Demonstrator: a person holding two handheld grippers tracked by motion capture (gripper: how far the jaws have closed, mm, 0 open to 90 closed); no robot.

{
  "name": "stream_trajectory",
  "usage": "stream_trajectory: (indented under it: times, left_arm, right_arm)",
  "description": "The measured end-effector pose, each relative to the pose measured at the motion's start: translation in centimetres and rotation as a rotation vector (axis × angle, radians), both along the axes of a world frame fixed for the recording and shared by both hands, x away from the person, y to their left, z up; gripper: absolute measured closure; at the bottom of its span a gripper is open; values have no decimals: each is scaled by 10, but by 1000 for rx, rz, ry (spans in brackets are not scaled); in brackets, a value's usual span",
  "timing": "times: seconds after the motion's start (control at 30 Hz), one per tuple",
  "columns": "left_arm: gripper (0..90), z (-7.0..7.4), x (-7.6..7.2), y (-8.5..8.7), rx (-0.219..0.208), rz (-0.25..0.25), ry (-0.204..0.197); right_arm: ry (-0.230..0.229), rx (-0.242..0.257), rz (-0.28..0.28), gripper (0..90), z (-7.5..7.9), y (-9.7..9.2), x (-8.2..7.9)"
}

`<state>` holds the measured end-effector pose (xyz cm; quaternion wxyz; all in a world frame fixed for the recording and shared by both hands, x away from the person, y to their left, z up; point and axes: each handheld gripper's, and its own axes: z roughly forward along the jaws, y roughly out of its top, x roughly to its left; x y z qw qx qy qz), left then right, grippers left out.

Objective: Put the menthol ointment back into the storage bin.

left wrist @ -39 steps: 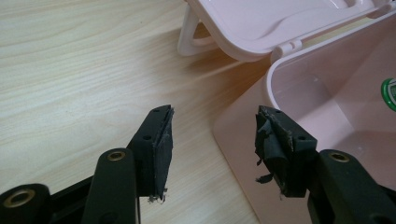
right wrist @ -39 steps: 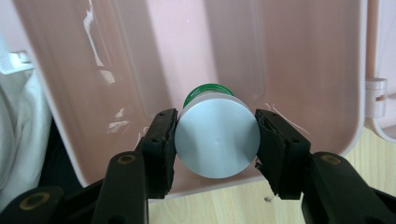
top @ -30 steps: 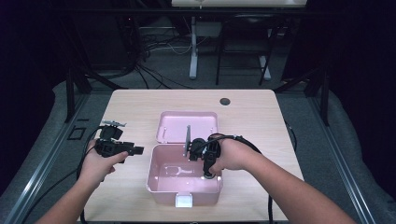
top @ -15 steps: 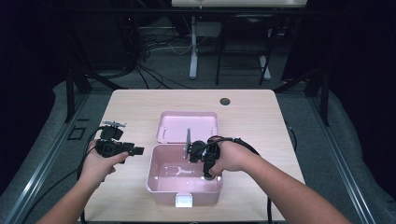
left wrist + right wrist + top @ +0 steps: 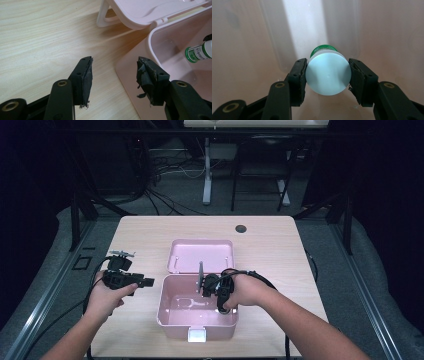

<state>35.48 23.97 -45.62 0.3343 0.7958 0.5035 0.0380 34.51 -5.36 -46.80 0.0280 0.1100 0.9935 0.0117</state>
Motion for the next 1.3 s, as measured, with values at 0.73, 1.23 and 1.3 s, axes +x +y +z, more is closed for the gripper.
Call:
stream_trajectory:
  times: [0.73, 1.23, 1.3]
  left_arm:
    - [467, 0, 1, -1, 0, 4, 0]
    - [467, -1, 1, -2, -1, 2, 3]
    - [467, -1, 1, -1, -2, 3, 3]
  right_arm:
    - [-4, -20, 45, 506, -12, 7, -1]
    - [-3, -53, 77, 506, -19, 11, -2]
    - [-3, -58, 82, 506, -21, 11, -2]
